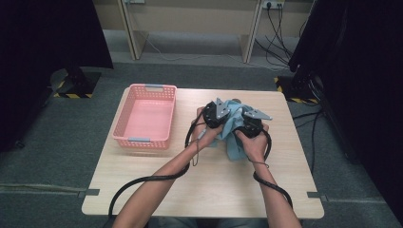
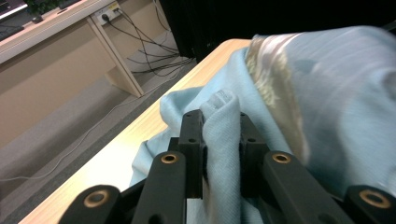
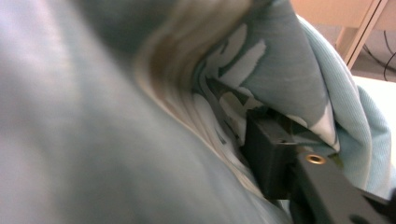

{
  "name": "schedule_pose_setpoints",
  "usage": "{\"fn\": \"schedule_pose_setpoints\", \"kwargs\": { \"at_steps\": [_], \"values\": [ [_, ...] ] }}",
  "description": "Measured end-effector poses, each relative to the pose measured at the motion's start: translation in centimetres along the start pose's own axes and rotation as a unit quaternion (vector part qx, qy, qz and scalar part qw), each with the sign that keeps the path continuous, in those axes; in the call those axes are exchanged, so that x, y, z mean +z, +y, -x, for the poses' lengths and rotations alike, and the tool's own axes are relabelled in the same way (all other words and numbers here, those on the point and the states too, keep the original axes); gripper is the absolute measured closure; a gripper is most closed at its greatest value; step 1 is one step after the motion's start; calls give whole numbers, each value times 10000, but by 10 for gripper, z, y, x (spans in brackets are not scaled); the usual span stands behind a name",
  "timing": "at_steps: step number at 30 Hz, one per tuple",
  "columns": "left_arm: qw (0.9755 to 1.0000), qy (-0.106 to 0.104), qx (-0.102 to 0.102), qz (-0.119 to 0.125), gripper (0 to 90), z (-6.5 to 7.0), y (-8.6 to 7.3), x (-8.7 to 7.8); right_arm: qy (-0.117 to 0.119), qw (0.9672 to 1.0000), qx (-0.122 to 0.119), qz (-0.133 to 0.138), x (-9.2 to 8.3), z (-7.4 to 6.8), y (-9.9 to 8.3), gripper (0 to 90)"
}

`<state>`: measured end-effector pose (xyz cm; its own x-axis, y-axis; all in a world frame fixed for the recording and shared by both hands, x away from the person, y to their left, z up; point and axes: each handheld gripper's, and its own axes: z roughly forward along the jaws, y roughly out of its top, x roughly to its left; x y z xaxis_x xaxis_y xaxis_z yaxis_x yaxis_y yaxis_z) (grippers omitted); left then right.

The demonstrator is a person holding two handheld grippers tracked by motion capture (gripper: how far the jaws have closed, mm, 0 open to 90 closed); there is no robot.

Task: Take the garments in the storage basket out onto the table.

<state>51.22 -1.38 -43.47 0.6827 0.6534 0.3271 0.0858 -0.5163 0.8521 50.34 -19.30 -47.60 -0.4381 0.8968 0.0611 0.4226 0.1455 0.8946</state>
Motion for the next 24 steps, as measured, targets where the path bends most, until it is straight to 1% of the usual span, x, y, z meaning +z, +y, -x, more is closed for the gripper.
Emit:
{"fn": "schedule_pose_setpoints", "kwargs": {
  "at_steps": [3, 6, 8, 10, 14, 17, 21, 24],
  "values": [
    [9999, 48, 55, -74, 764, 0, -3, 3, 35, 10000, -23, -36, -4, 0, 1, 531],
    [9999, 78, 54, -102, 760, 0, -5, 5, 65, 9999, -36, -105, -8, 0, 2, 487],
    [9998, 93, 103, -135, 759, 1, -6, 6, 88, 9999, -28, -138, -12, 2, 2, 458],
    [9998, 91, 123, -154, 759, 2, -8, 8, 124, 9998, -25, -157, -15, 3, 2, 443],
    [9997, 89, 119, -187, 759, 3, -10, 11, 193, 9996, -102, -178, -21, 6, 0, 426],
    [9997, 87, 114, -210, 756, 4, -11, 13, 241, 9995, -88, -168, -27, 9, -1, 403],
    [9996, 84, 127, -237, 756, 6, -13, 15, 315, 9992, -150, -214, -33, 11, -4, 379],
    [9996, 63, 127, -261, 759, 7, -14, 17, 379, 9990, -127, -211, -38, 13, -7, 362]
  ]
}}
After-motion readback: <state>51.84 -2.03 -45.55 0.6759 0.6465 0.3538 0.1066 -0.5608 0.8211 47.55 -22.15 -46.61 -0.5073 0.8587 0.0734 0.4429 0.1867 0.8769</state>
